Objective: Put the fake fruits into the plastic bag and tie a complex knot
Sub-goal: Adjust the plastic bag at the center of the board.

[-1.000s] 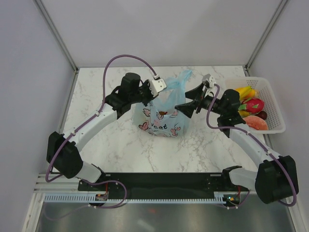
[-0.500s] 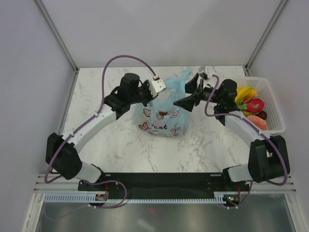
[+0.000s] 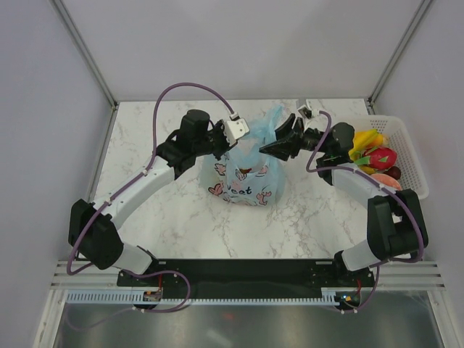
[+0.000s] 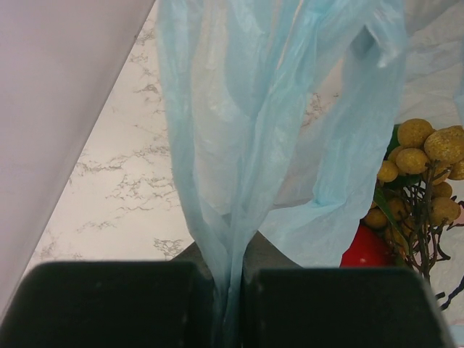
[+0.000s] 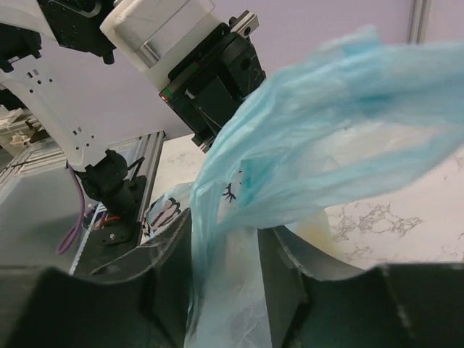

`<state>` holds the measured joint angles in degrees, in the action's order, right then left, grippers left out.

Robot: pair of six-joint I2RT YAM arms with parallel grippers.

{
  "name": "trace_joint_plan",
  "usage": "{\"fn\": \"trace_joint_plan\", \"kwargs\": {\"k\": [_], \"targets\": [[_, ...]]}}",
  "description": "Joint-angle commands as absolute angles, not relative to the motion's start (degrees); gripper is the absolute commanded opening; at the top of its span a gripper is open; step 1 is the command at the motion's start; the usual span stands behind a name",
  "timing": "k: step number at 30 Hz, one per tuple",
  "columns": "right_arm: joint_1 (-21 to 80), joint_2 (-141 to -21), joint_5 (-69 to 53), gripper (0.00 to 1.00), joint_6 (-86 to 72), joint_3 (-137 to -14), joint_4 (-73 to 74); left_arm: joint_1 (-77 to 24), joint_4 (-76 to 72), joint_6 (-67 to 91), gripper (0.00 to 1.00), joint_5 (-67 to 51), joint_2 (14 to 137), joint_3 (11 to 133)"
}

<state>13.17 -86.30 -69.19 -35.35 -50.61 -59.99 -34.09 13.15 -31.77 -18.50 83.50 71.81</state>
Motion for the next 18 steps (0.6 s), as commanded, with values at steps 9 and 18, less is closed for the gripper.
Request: {"fn": "trace_joint_plan", "kwargs": {"k": [9,18], "targets": [[14.8,-76.8,-55.6,0.00,-14.2,-51.9,-33.0,-33.9,11.4,-30.7,0.02,-20.3,81.4,71.9],[18.8,-66.8,-22.6,0.00,-7.3,-49.6,-18.5,-34.2,12.0,-31.6,0.02,-21.3,80.7,71.1]]}}
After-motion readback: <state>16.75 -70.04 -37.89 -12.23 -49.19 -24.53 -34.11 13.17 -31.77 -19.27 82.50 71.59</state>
